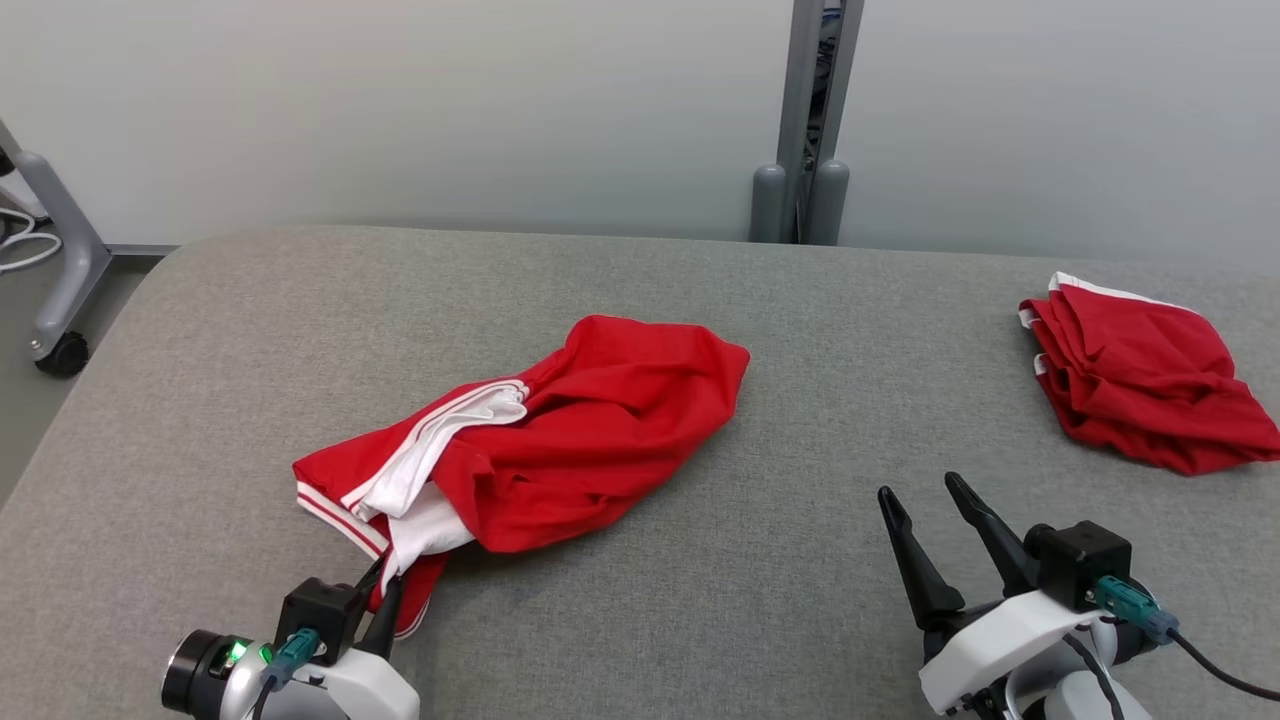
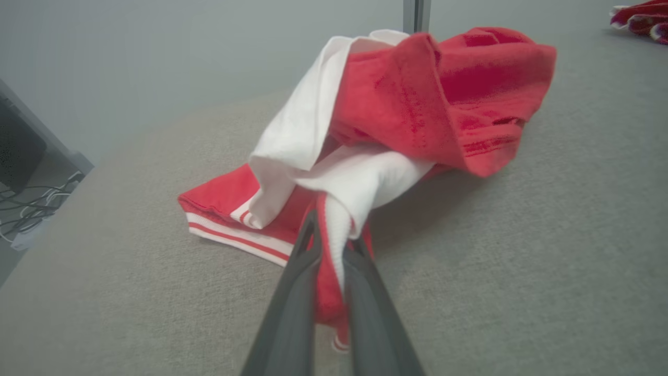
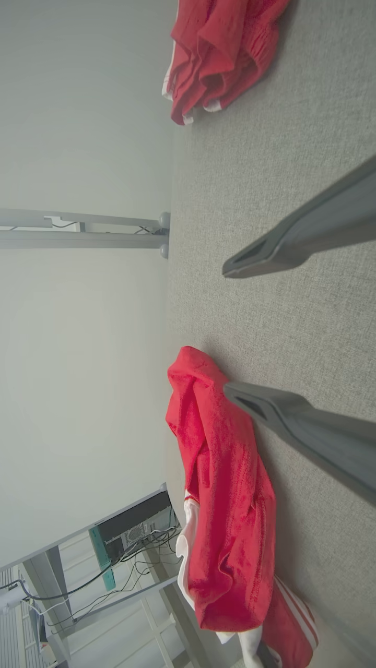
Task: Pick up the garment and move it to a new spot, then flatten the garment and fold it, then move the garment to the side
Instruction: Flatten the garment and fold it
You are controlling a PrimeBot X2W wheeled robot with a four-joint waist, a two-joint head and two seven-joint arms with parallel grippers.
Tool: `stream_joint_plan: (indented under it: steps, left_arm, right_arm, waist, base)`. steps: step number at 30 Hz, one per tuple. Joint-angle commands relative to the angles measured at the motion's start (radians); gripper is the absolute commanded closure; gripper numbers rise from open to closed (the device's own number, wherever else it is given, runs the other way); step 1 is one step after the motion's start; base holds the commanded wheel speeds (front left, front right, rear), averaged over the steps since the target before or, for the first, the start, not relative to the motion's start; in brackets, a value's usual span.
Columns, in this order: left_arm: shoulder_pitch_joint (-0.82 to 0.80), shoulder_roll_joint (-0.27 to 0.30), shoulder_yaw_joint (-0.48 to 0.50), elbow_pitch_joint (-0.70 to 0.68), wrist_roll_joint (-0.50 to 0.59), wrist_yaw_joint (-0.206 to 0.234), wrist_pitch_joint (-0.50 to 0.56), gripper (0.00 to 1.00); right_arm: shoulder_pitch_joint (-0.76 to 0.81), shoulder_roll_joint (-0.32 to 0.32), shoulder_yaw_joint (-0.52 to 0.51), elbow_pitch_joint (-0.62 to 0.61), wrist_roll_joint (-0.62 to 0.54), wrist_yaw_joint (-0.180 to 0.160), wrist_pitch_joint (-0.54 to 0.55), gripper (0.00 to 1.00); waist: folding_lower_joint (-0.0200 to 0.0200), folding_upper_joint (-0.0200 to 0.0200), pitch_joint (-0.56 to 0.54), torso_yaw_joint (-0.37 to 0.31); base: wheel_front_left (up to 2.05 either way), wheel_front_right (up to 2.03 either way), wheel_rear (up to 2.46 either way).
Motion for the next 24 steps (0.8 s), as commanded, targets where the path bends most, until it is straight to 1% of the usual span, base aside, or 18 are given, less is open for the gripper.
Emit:
stream_joint_plan:
  steps: [1, 7, 9, 13, 15, 18, 19, 20, 21, 22, 23, 24]
  left_arm:
    - [0.021, 0.018, 0.009, -0.026, 0.0, 0.013, 0.007, 1.0]
    - [0.09, 0.062, 0.028, -0.1, -0.018, 0.043, 0.045, 1.0]
    - [0.111, 0.081, 0.041, -0.119, -0.019, 0.059, 0.047, 1.0]
    - [0.142, 0.098, 0.054, -0.153, -0.014, 0.1, 0.059, 1.0]
    - [0.156, 0.094, 0.058, -0.159, -0.031, 0.097, 0.069, 1.0]
    - [0.171, 0.071, 0.049, -0.141, -0.063, 0.064, 0.078, 1.0]
    - [0.174, 0.069, 0.045, -0.129, -0.068, 0.057, 0.083, 0.82]
    - [0.174, 0.069, 0.045, -0.129, -0.068, 0.057, 0.083, 0.82]
    - [0.176, 0.059, 0.044, -0.119, -0.08, 0.052, 0.08, 0.56]
    - [0.176, 0.052, 0.041, -0.111, -0.081, 0.05, 0.076, 0.19]
    - [0.176, 0.043, 0.041, -0.106, -0.088, 0.048, 0.068, 0.0]
    - [0.175, 0.037, 0.044, -0.1, -0.097, 0.043, 0.06, 0.0]
  right_arm:
    - [0.015, 0.0, -0.002, 0.002, 0.0, 0.0, -0.001, 0.0]
    - [0.015, 0.004, 0.001, 0.004, 0.002, 0.0, -0.001, 0.0]
    - [0.014, 0.003, 0.0, 0.004, 0.003, 0.0, -0.001, 0.0]
    - [0.017, -0.003, 0.002, 0.01, 0.007, 0.0, -0.001, 0.0]
    - [0.019, -0.003, 0.001, 0.011, 0.008, 0.0, -0.001, 0.0]
    - [0.012, -0.005, 0.009, 0.015, 0.011, 0.0, -0.001, 0.0]
    - [0.01, -0.004, 0.011, 0.016, 0.011, 0.0, -0.001, 0.0]
    - [0.01, -0.004, 0.011, 0.016, 0.011, 0.0, -0.001, 0.0]
    - [0.008, -0.003, 0.012, 0.016, 0.011, 0.0, -0.001, 0.0]
    - [0.007, -0.003, 0.013, 0.017, 0.013, 0.0, -0.001, 0.0]
    - [0.006, -0.004, 0.014, 0.017, 0.014, 0.0, -0.001, 0.0]
    - [0.005, -0.006, 0.014, 0.017, 0.014, 0.0, -0.001, 0.0]
  waist:
    - [0.0, 0.0, -0.011, 0.018]
    - [0.0, 0.0, -0.016, 0.033]
    - [0.0, 0.0, -0.016, 0.035]
    - [0.0, 0.0, -0.018, 0.045]
    - [0.0, 0.0, -0.019, 0.05]
    - [0.0, 0.0, -0.02, 0.052]
    - [0.0, 0.0, -0.02, 0.052]
    - [0.0, 0.0, -0.02, 0.052]
    - [0.0, 0.0, -0.02, 0.052]
    - [0.0, 0.0, -0.021, 0.052]
    - [0.0, 0.0, -0.021, 0.052]
    - [0.0, 0.0, -0.021, 0.052]
  base:
    - [0.0, 0.0, 0.0]
    - [0.0, 0.0, 0.0]
    - [0.0, 0.0, 0.0]
    - [0.0, 0.0, 0.0]
    - [0.0, 0.0, 0.0]
    - [0.0, 0.0, 0.0]
    - [0.0, 0.0, 0.0]
    - [0.0, 0.0, 0.0]
    - [0.0, 0.0, 0.0]
    - [0.0, 0.0, 0.0]
    - [0.0, 0.0, 0.0]
    - [0.0, 0.0, 0.0]
